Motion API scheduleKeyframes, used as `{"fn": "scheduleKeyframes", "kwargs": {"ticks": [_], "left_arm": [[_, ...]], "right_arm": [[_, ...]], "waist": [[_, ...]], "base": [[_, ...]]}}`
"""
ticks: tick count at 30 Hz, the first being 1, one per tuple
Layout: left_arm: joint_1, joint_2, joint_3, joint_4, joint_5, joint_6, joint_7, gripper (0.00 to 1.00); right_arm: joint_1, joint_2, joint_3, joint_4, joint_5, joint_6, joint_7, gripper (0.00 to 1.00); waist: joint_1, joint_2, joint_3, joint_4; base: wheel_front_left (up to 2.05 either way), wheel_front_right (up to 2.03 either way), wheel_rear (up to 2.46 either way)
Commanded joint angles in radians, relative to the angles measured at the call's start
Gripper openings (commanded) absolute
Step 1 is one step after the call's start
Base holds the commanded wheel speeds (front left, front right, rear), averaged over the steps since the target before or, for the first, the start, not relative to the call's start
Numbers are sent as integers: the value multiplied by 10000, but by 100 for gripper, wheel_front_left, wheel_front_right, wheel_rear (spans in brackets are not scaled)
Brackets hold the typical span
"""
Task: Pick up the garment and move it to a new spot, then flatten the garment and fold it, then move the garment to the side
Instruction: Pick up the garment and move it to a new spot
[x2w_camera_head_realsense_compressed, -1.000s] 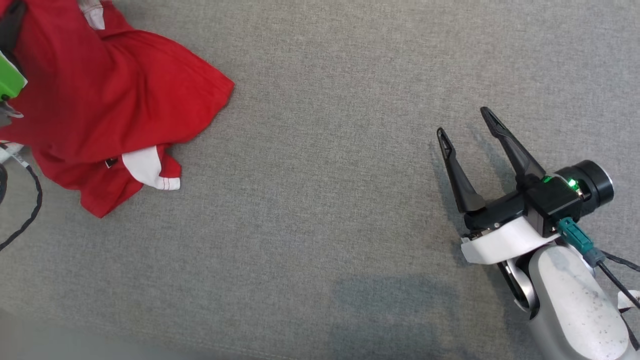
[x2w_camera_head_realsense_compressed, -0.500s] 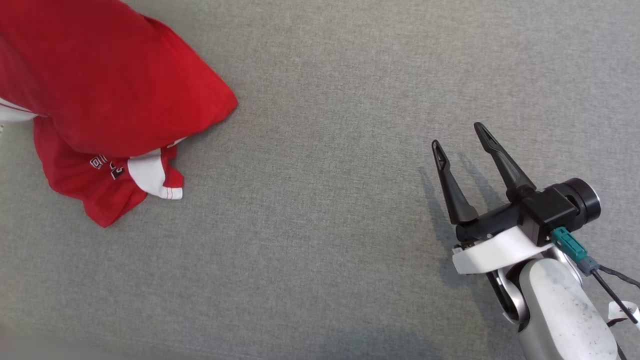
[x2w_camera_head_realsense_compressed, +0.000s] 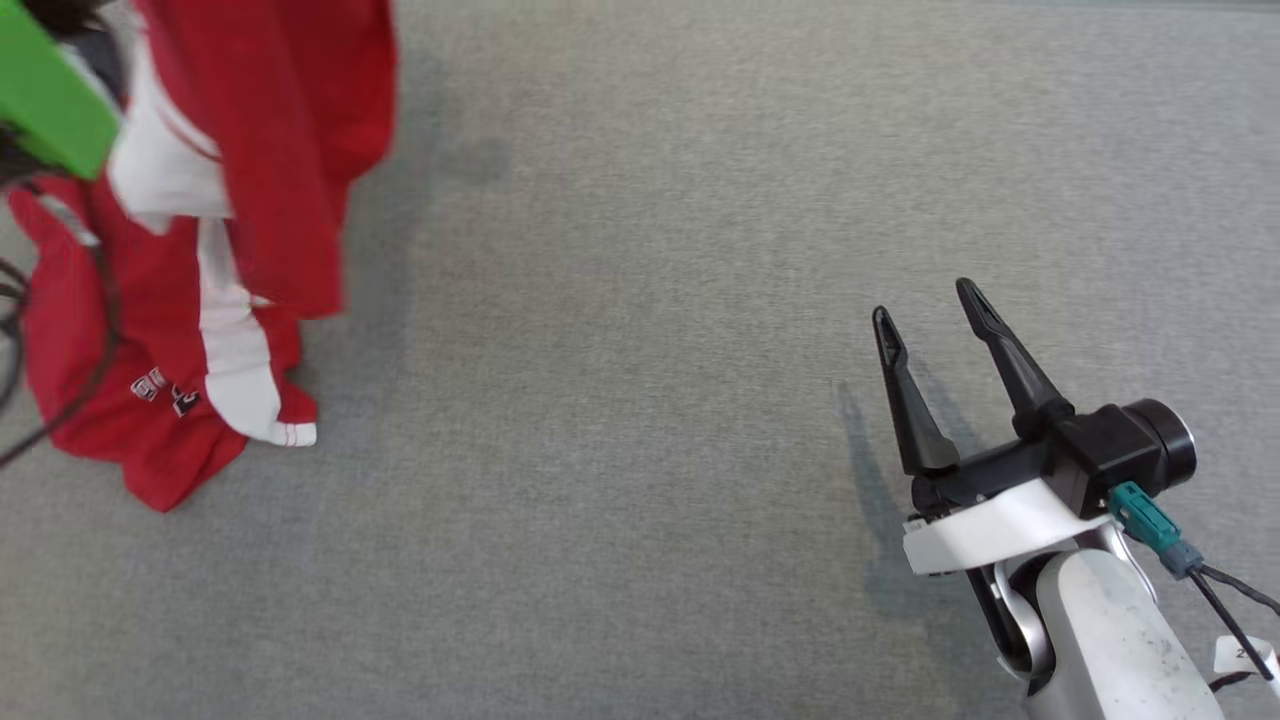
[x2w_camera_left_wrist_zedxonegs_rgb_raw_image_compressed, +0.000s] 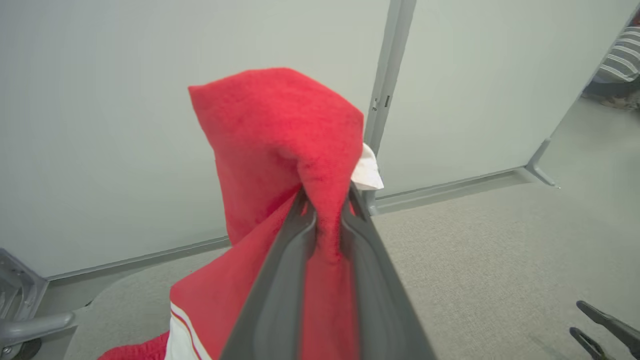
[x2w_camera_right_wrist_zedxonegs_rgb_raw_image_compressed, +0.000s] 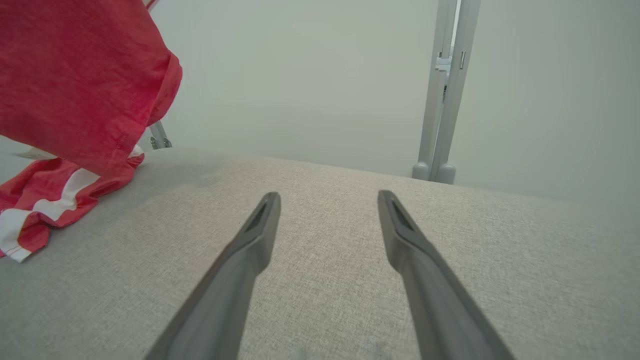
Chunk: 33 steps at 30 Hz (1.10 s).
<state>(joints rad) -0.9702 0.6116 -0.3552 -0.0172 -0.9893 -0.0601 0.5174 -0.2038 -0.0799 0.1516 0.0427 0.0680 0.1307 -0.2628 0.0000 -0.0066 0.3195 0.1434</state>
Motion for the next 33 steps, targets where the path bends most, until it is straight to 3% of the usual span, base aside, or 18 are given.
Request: {"fn": "scheduleKeyframes", "kwargs": {"ticks": [1,6,11,17,22,27,28,30,31,33], "left_arm": [[231,-118,-105,-188,34,105,33,0],[1110,-1105,-954,-986,75,532,-103,0],[2215,-2206,-1994,-802,470,880,-707,0],[2533,-3554,-3200,399,1508,988,-1759,0],[2352,-4611,-3640,1904,2306,987,-3282,0],[2747,-5027,-4168,3084,2520,655,-3970,0],[2880,-5124,-4296,3348,2534,573,-4147,12],[3147,-5301,-4539,3832,2493,339,-4533,59],[3246,-5333,-4645,4056,2463,269,-4676,100],[3396,-5426,-4793,4401,2406,174,-4950,100]], "right_arm": [[131,16,-19,-43,72,1,-31,100],[440,140,-319,-203,116,1,-31,100],[642,212,-477,-372,141,1,-29,100],[901,259,-741,-530,221,1,-31,100],[1225,284,-986,-595,305,1,-31,100],[1521,293,-1135,-633,593,1,-29,100],[1604,291,-1187,-631,653,1,-31,100],[1723,294,-1280,-614,763,1,-31,100],[1772,294,-1300,-593,774,1,-31,100],[1813,297,-1294,-574,792,1,-31,100]], "waist": [[0,66,-434,-571],[0,66,-819,-1434],[0,66,-1009,-2543],[0,66,-1052,-3985],[0,66,-1040,-4883],[0,66,-999,-5239],[0,66,-992,-5256],[0,66,-974,-5235],[0,66,-965,-5203],[0,66,-962,-5098]], "base": [[0,0,0],[0,0,0],[0,0,0],[0,0,0],[0,0,0],[0,0,0],[0,0,0],[0,0,0],[0,0,0],[0,0,0]]}}
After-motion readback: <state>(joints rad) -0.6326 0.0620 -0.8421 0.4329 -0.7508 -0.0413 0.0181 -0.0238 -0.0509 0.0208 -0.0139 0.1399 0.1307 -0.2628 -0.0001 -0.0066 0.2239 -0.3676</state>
